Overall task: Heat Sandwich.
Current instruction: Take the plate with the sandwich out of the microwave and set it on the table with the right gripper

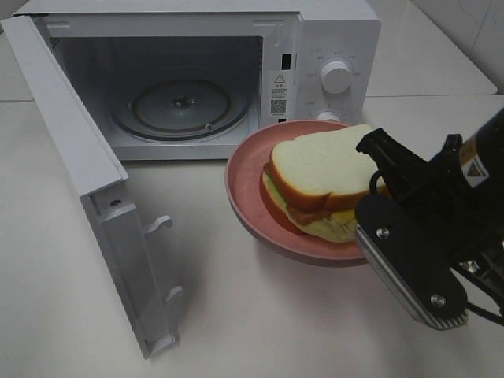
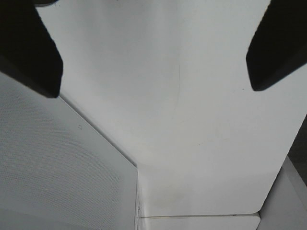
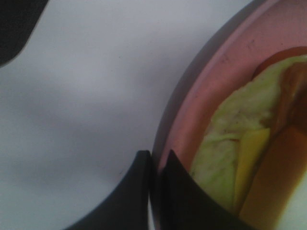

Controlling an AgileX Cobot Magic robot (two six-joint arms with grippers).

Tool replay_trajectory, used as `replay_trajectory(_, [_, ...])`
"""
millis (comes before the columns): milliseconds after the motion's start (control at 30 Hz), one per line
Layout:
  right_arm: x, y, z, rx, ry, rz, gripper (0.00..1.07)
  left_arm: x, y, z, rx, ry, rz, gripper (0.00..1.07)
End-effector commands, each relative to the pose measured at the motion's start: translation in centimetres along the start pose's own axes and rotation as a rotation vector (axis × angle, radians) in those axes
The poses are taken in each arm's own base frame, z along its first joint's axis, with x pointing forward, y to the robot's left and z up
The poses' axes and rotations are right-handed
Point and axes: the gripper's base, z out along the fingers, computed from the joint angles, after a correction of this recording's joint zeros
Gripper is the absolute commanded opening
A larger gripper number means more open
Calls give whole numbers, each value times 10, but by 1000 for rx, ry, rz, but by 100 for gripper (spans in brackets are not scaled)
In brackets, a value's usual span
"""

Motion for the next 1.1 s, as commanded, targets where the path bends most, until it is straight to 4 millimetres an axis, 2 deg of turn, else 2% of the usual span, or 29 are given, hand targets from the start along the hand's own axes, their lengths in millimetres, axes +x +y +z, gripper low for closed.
replay_trajectory(33, [3, 9, -7, 41, 20, 34, 0, 1, -1, -3, 1, -39, -8, 101])
replay_trajectory(233, [7, 27, -14, 46, 32, 205, 0, 1, -1, -3, 1, -39, -8, 101])
replay_trajectory(467, [9, 35, -16, 8, 59, 371, 0, 1, -1, -3, 1, -39, -8, 101])
replay_trajectory(900, [29, 42, -20, 30, 301, 752, 0, 1, -1, -3, 1, -39, -8, 101])
replay_trajectory(1100, [32, 49, -22, -16, 366, 854, 0, 1, -1, -3, 1, -39, -8, 101])
